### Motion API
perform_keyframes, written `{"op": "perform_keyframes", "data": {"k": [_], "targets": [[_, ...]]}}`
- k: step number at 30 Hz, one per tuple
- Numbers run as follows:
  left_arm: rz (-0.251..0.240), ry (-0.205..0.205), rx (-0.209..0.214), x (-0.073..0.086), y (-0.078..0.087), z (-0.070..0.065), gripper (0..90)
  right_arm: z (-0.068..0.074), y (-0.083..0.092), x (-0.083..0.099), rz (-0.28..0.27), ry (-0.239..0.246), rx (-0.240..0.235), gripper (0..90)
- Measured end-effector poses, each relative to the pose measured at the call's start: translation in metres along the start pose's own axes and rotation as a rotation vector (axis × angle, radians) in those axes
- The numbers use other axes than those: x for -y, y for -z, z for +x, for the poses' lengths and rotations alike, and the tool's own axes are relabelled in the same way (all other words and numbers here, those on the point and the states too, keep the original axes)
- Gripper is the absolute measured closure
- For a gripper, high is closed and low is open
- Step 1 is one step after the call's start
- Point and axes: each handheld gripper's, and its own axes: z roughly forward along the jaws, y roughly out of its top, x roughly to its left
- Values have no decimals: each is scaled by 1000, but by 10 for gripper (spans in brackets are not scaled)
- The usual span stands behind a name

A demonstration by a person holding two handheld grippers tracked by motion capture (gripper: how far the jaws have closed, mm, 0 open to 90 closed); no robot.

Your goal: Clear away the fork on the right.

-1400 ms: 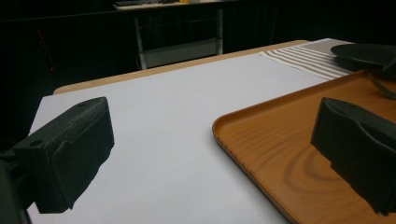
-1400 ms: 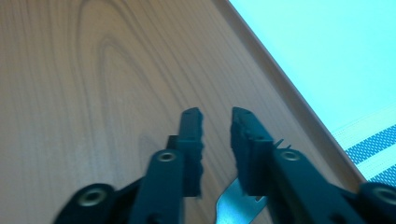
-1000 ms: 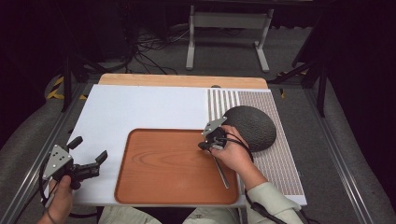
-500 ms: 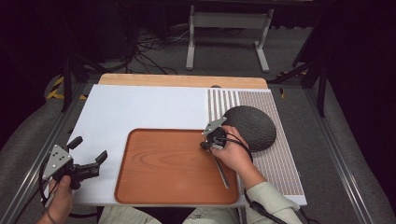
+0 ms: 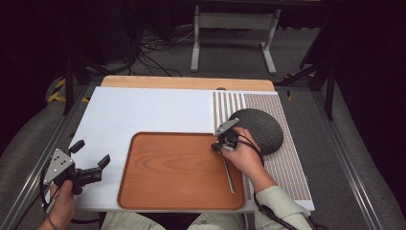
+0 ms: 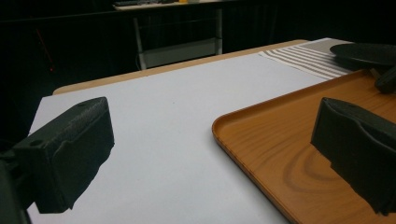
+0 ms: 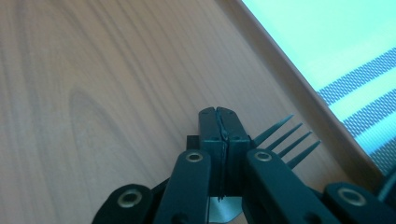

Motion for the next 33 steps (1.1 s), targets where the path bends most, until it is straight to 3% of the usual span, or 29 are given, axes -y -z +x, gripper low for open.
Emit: {"op": "perform_keyframes", "data": {"k": [25, 33], "targets": [[4, -2, 0, 1, -1, 0, 1, -11, 9, 10, 4, -58, 54, 883], [5, -1, 1, 1, -1, 0, 1, -7, 18, 4, -41, -61, 54, 829]]}}
